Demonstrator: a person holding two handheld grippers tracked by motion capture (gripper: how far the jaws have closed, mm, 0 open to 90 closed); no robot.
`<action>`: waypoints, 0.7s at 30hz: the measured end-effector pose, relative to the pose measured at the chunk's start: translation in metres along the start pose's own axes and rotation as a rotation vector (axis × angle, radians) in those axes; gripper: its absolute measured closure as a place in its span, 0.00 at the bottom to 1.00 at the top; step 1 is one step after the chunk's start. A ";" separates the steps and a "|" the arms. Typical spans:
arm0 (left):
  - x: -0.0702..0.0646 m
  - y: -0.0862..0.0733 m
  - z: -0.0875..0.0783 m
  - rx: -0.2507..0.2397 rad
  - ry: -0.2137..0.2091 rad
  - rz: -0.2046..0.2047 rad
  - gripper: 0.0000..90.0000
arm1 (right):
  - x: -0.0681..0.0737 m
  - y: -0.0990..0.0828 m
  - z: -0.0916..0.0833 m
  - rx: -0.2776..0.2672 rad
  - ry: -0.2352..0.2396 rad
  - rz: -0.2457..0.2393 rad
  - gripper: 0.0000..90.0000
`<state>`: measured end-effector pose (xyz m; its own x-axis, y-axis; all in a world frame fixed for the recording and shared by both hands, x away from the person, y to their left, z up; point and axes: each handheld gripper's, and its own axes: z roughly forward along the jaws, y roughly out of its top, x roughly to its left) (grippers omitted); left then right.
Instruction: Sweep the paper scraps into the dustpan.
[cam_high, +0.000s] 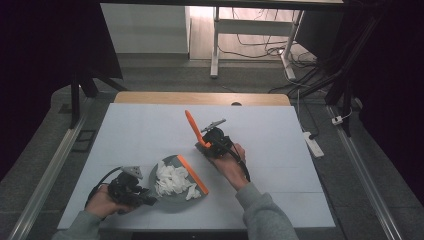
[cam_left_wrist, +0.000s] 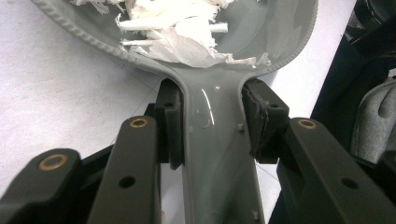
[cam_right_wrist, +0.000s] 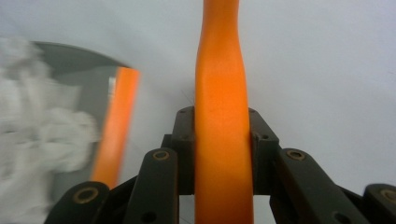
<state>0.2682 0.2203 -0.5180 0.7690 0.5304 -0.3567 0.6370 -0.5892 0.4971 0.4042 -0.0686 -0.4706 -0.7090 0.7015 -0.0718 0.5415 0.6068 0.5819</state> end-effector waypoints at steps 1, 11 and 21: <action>0.000 0.000 0.000 0.000 0.001 0.000 0.68 | -0.003 0.000 0.002 0.005 -0.005 0.009 0.78; 0.000 0.000 0.000 -0.001 0.000 -0.002 0.68 | 0.026 0.009 0.012 0.041 0.050 -0.068 0.78; 0.000 0.000 0.000 0.000 0.002 0.001 0.69 | 0.076 0.016 0.009 0.010 0.149 -0.159 0.78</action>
<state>0.2681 0.2201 -0.5180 0.7694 0.5313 -0.3546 0.6364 -0.5894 0.4976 0.3632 -0.0022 -0.4736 -0.8442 0.5344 -0.0411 0.4217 0.7097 0.5644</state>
